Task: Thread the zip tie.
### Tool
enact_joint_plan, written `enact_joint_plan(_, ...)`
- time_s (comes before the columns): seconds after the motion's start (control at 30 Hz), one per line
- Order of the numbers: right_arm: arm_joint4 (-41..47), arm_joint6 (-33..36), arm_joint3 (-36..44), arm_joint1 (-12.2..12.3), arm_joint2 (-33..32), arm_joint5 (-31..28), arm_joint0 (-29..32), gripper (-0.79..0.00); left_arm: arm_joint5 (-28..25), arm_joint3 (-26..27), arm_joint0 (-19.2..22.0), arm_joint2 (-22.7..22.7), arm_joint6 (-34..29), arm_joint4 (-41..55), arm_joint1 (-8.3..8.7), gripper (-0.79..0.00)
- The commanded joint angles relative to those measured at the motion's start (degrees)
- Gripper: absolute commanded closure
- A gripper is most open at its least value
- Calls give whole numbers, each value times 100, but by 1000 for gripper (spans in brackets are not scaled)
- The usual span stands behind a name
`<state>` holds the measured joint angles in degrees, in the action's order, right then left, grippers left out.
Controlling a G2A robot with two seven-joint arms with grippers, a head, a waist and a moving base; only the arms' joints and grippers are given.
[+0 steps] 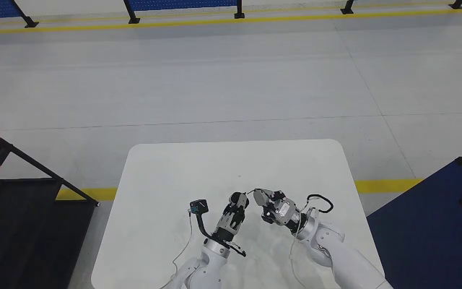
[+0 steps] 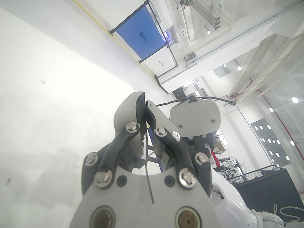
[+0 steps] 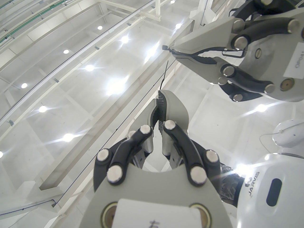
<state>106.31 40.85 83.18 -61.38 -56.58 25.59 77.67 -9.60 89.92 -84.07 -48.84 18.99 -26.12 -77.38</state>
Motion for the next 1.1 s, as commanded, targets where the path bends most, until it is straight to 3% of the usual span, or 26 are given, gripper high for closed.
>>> enact_joint_plan(0.0,-14,-5,-2,-16,-17,-2,9,0,0,0,0,0,0,0,0,0)
enact_joint_plan(1.07,-229,-91,-134,-257,-245,140,39,0,0,0,0,0,0,0,0,0)
